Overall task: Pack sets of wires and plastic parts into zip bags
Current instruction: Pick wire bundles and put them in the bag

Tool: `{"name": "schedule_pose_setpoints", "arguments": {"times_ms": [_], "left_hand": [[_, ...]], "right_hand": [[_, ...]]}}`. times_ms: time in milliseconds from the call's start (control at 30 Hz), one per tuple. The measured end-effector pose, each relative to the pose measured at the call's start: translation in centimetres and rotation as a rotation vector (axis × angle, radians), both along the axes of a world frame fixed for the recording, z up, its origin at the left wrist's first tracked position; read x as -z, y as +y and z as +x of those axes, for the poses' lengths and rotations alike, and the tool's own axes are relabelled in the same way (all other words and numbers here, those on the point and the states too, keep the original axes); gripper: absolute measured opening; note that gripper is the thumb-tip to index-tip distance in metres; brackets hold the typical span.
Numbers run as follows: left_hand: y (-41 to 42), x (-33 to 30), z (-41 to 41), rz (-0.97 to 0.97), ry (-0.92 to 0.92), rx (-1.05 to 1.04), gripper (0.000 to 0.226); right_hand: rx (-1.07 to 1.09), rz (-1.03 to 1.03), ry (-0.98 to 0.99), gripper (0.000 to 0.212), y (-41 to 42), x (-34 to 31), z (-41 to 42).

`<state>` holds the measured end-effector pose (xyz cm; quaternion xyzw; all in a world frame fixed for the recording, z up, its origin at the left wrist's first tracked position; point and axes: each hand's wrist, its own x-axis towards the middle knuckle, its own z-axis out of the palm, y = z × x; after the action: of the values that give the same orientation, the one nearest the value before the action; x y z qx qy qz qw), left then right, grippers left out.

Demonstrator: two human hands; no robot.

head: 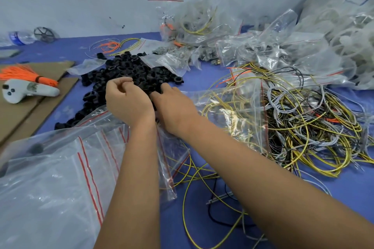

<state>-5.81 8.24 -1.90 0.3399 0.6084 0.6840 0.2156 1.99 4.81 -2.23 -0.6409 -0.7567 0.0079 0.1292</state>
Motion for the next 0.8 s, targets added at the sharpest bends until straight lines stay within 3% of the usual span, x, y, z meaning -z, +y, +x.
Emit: {"name": "schedule_pose_setpoints", "arguments": {"times_ms": [267,533,667,733,800], "left_hand": [[-0.1,0.0,0.3,-0.042,-0.040,0.015,0.022],[-0.2,-0.1,0.2,0.025,-0.099,-0.002,0.024],[-0.2,-0.2,0.2,0.052,-0.105,-0.002,0.023],[-0.3,-0.2,0.3,0.051,-0.100,-0.001,0.022],[-0.3,-0.1,0.4,0.043,-0.091,0.005,0.022]], "right_hand": [[0.031,-0.237,0.010,0.025,0.8,-1.5,-0.2],[0.045,0.010,0.061,0.016,-1.4,-0.8,0.4],[0.020,0.117,-0.013,0.022,-1.5,-1.1,1.3],[0.041,0.055,-0.014,0.031,-1.4,-1.1,1.3],[0.044,-0.052,0.019,0.017,-1.4,-1.1,1.0]]}}
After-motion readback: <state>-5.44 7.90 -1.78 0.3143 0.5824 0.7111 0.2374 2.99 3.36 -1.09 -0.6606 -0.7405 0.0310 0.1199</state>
